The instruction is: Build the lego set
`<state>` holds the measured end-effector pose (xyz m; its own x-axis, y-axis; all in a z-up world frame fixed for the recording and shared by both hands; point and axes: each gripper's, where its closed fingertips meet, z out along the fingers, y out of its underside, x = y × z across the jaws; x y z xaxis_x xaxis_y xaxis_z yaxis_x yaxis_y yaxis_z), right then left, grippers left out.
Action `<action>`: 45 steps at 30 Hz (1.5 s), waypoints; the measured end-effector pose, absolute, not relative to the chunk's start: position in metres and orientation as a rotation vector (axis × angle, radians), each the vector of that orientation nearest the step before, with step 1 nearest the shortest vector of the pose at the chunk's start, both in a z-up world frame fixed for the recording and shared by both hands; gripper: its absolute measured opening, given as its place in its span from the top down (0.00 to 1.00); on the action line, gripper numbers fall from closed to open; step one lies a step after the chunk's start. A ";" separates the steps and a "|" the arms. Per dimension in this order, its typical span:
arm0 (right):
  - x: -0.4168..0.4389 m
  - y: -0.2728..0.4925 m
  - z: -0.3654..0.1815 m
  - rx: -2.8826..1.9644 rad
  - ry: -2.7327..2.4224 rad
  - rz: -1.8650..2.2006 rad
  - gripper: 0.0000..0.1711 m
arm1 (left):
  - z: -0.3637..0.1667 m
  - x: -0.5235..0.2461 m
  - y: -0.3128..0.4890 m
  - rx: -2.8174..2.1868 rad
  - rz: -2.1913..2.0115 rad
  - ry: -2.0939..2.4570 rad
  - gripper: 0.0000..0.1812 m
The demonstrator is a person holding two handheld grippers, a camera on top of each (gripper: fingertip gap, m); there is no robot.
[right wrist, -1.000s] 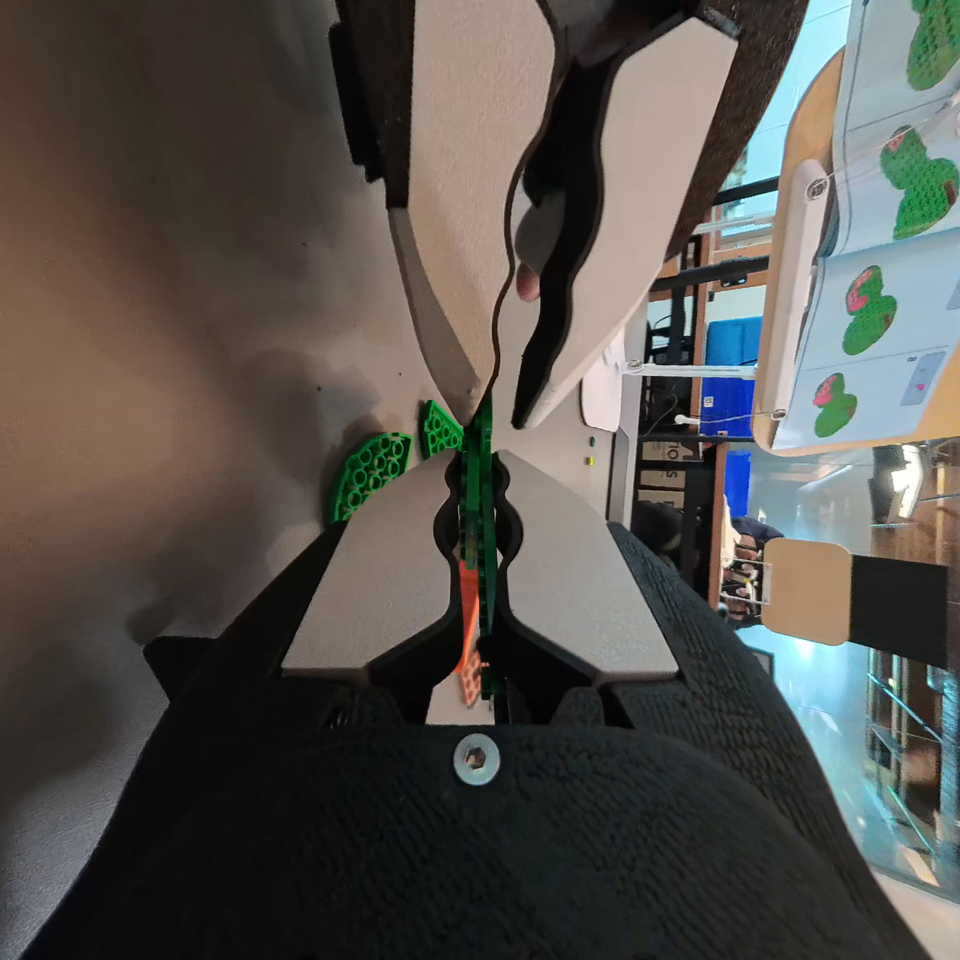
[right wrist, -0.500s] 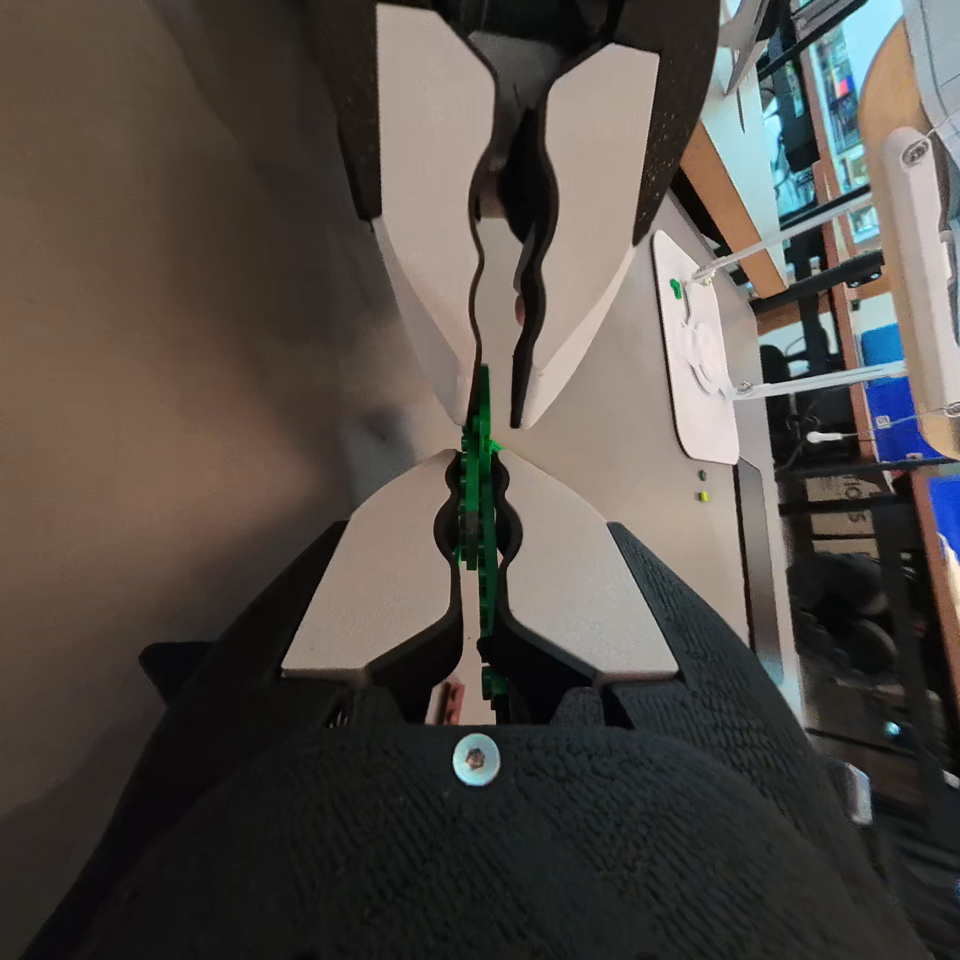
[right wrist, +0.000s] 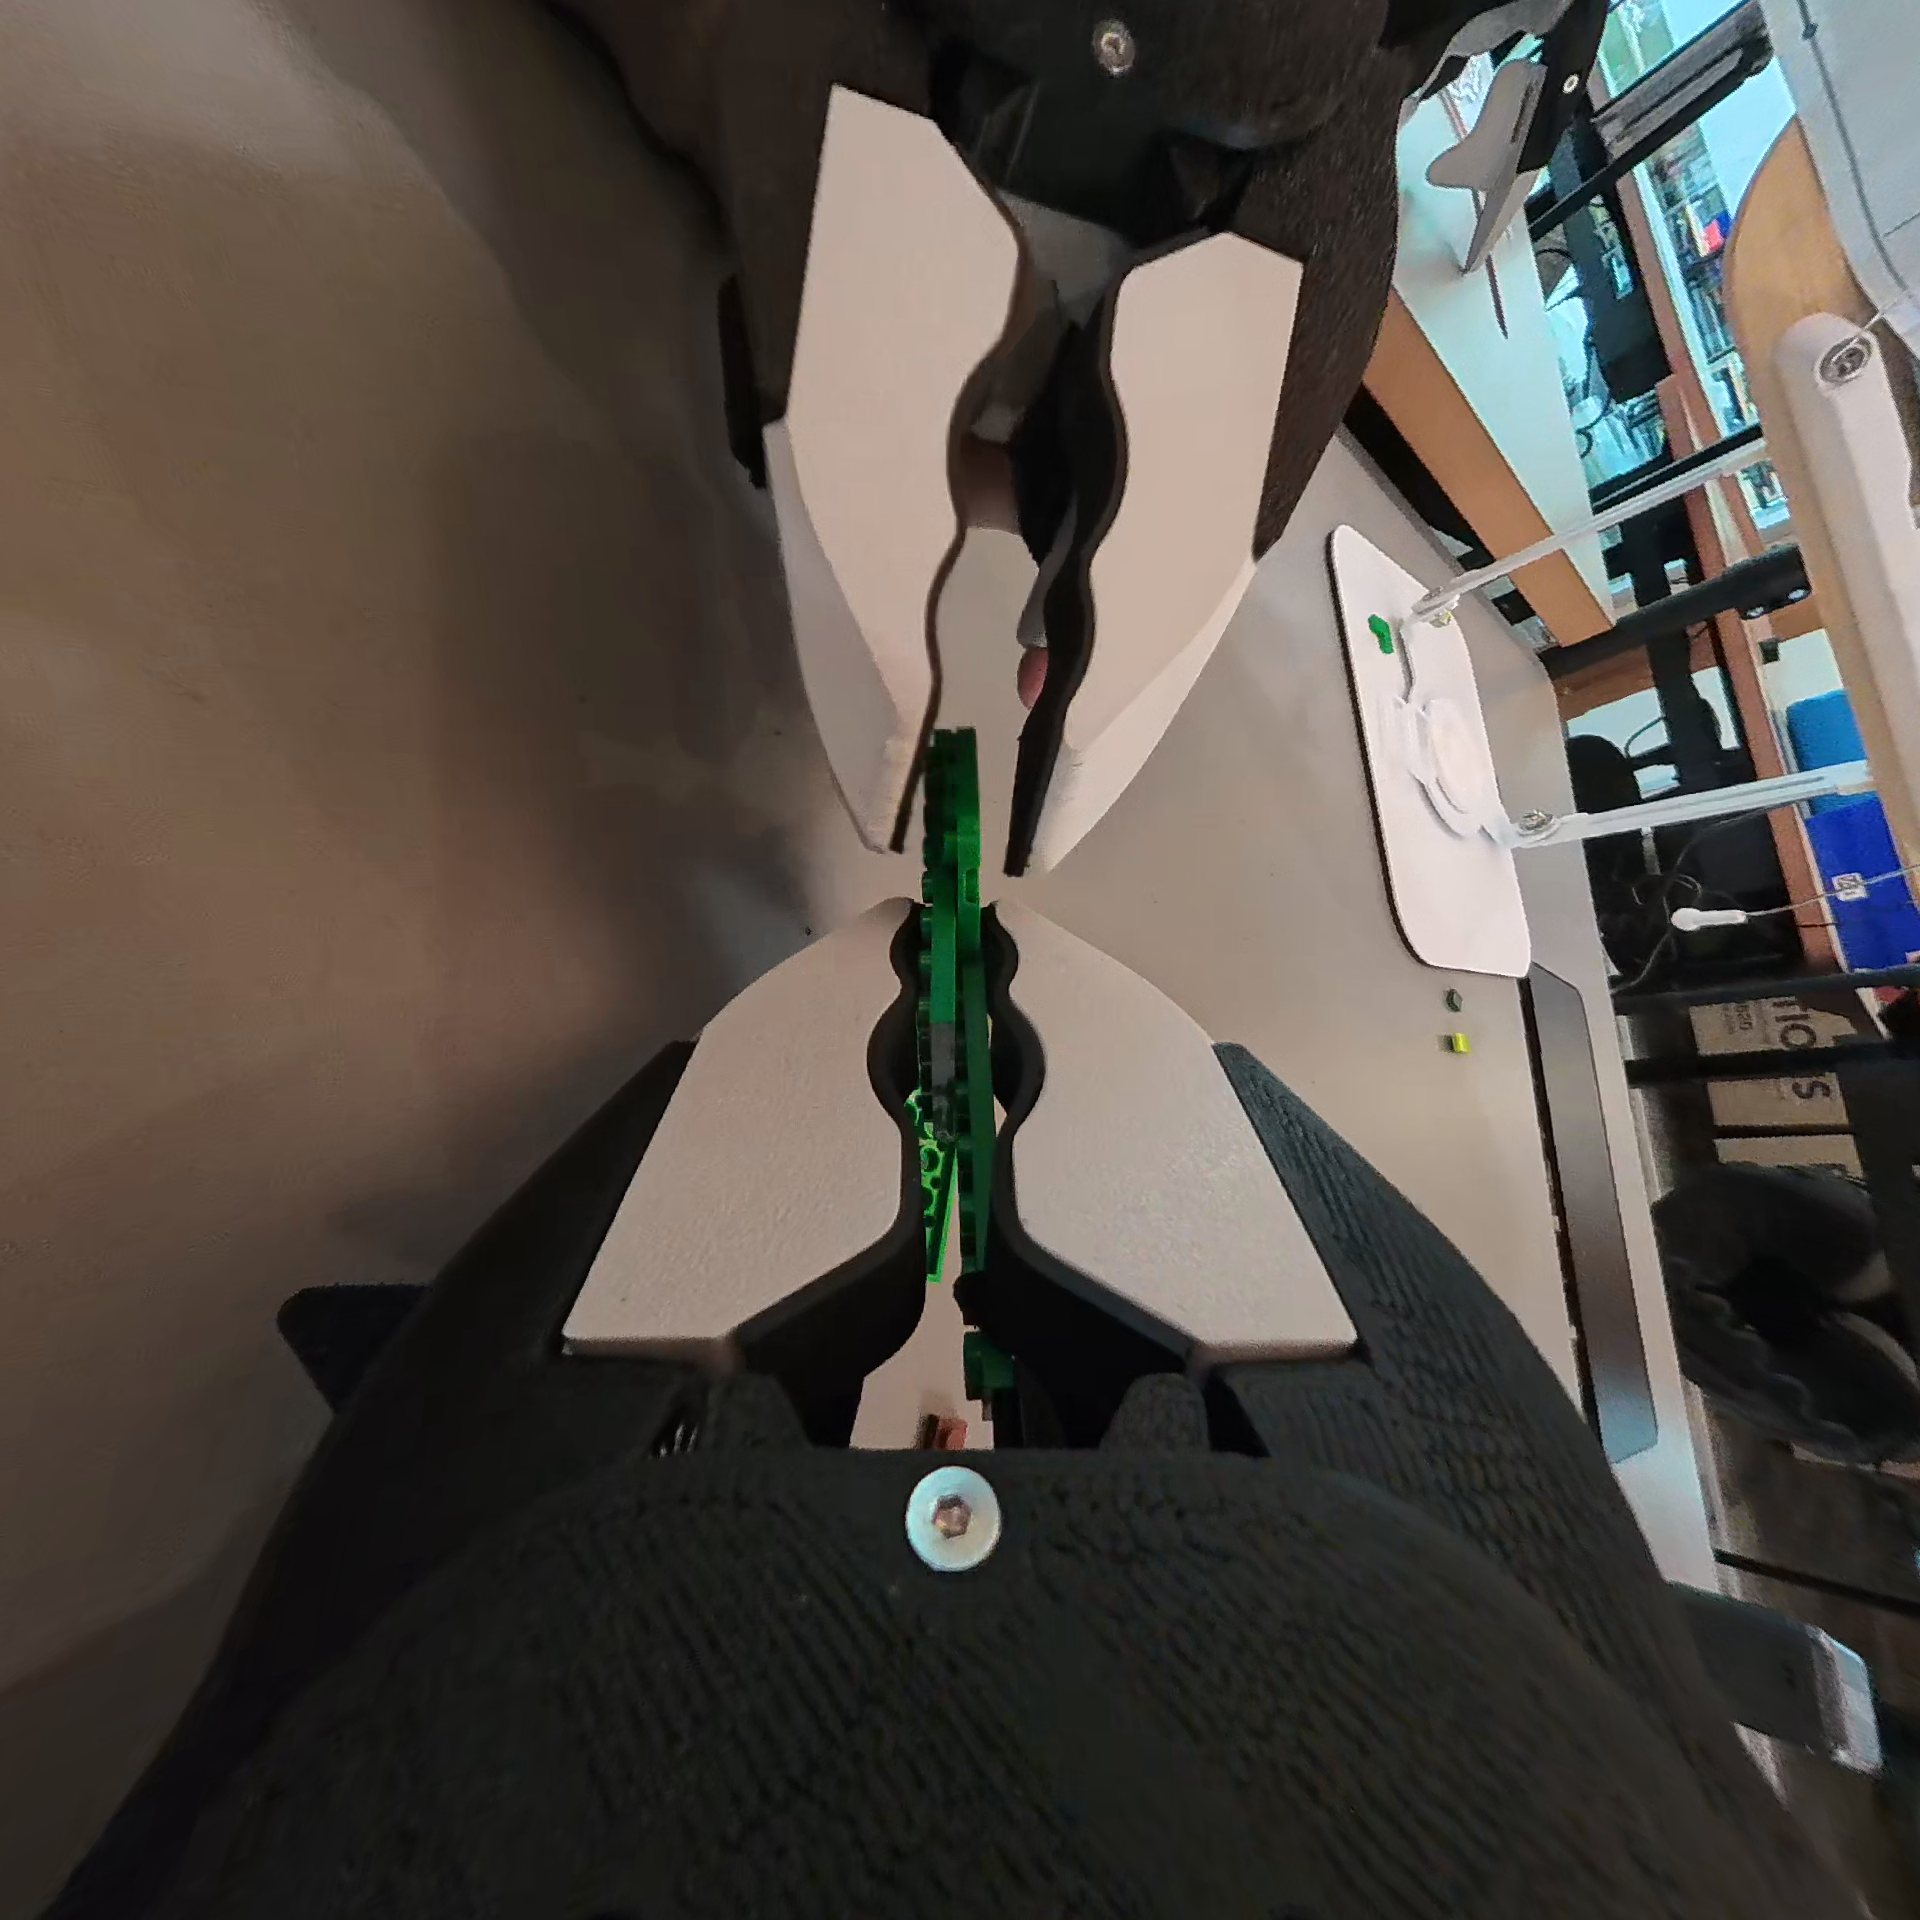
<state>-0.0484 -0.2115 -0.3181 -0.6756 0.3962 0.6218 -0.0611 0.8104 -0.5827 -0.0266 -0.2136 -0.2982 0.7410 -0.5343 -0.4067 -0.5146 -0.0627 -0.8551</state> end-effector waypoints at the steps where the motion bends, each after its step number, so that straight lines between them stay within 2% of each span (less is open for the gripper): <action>1: -0.049 -0.211 -0.319 -0.248 -2.205 0.740 0.96 | -0.299 -0.028 -0.214 -1.706 -0.013 0.844 0.90; 14: -0.046 -0.216 -0.311 -0.211 -2.168 0.773 0.96 | -0.292 -0.024 -0.214 -1.704 -0.098 0.801 0.97; 30: -0.054 -0.202 -0.297 -0.032 -1.966 0.427 0.96 | -0.282 -0.028 -0.208 -1.666 -0.310 0.575 0.98; 40: -0.058 -0.190 -0.290 -0.068 -1.929 0.366 0.96 | -0.276 -0.036 -0.197 -1.626 -0.064 0.531 0.98; 45: -0.059 -0.188 -0.287 -0.075 -1.908 0.358 0.96 | -0.272 -0.036 -0.195 -1.621 -0.098 0.489 0.98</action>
